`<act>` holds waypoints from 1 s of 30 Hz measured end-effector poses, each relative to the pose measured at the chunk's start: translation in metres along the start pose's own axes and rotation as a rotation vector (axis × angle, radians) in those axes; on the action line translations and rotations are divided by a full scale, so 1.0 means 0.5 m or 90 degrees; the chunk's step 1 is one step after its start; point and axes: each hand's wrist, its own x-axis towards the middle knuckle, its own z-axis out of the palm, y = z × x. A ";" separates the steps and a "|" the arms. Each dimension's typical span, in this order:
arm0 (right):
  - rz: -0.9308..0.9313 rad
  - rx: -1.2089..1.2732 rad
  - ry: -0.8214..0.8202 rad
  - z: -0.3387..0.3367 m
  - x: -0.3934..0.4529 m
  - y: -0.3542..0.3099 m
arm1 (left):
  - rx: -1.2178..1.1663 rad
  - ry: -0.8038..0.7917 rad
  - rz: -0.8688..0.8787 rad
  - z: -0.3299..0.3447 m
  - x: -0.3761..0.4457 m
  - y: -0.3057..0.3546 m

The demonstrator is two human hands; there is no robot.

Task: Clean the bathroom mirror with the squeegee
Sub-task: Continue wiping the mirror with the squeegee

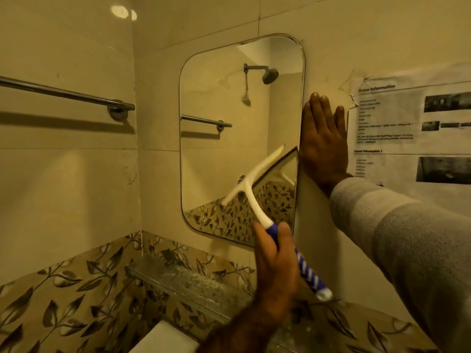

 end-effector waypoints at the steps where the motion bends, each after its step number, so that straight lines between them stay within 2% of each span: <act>1: -0.005 0.005 0.009 0.008 0.000 0.001 | 0.021 0.037 0.076 -0.019 0.034 0.022; 4: -0.013 0.030 0.008 0.006 0.002 -0.002 | 0.126 0.080 0.244 -0.064 0.137 0.109; 12: -0.014 0.014 0.046 0.019 0.004 -0.001 | 0.221 0.098 0.388 -0.136 0.361 0.273; 15: -0.022 0.014 0.065 0.020 0.003 -0.001 | 0.231 0.129 0.399 -0.158 0.416 0.297; 23: -0.027 0.001 0.079 0.028 0.004 0.005 | 0.202 0.127 0.304 -0.226 0.548 0.318; 30: -0.024 -0.009 0.085 0.035 0.004 0.006 | 0.316 0.121 0.337 -0.276 0.599 0.287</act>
